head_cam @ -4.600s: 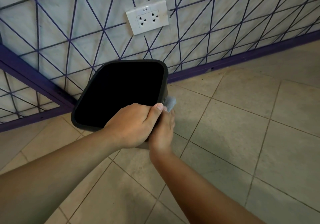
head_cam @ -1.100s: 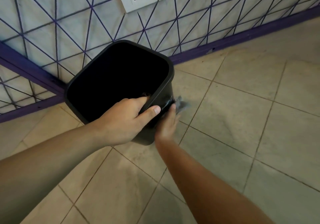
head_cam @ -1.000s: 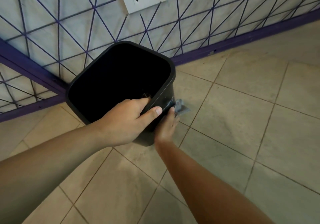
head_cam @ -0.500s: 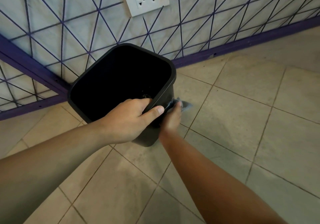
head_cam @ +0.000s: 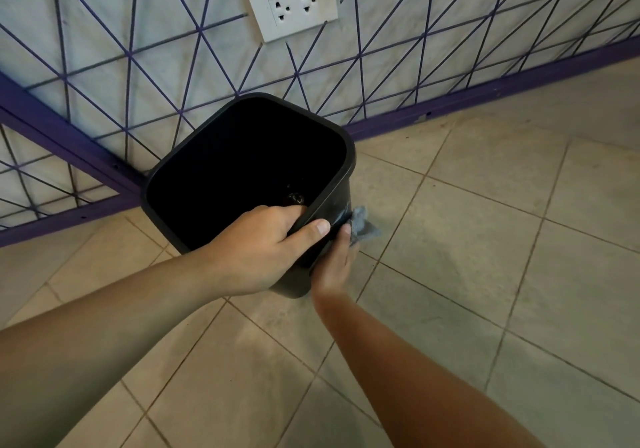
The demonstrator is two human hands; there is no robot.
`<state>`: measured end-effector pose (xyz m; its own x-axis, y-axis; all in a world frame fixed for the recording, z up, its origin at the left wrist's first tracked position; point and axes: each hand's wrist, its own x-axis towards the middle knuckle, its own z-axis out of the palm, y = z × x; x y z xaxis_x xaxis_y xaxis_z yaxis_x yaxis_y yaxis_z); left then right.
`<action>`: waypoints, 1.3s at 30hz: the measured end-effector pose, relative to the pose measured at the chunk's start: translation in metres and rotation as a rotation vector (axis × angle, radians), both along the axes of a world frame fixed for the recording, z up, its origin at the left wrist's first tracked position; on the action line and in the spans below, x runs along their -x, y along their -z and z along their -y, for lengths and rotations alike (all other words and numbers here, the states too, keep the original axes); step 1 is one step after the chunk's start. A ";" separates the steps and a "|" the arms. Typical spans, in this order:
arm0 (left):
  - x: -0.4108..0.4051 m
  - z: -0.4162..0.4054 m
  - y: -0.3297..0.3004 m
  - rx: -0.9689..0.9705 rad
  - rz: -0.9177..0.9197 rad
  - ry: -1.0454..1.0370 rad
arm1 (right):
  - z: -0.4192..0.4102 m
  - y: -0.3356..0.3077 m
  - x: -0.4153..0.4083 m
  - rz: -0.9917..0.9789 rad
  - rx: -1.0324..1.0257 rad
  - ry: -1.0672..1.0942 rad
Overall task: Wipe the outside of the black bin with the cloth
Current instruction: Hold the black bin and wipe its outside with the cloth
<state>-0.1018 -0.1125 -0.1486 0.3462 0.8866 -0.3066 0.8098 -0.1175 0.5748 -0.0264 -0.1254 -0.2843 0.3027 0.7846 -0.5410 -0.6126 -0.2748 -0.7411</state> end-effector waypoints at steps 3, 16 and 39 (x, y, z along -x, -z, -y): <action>0.000 -0.001 0.000 -0.002 -0.012 -0.011 | -0.034 0.013 -0.019 -0.114 0.132 -0.029; -0.002 0.001 -0.002 0.010 -0.010 -0.010 | -0.030 0.012 -0.012 -0.095 0.078 -0.033; 0.000 -0.001 0.001 0.002 0.002 0.016 | -0.008 0.011 0.009 -0.023 0.009 0.073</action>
<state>-0.1023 -0.1116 -0.1493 0.3610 0.8804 -0.3076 0.8068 -0.1294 0.5764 -0.0350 -0.1172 -0.2948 0.3465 0.7559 -0.5556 -0.6481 -0.2353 -0.7243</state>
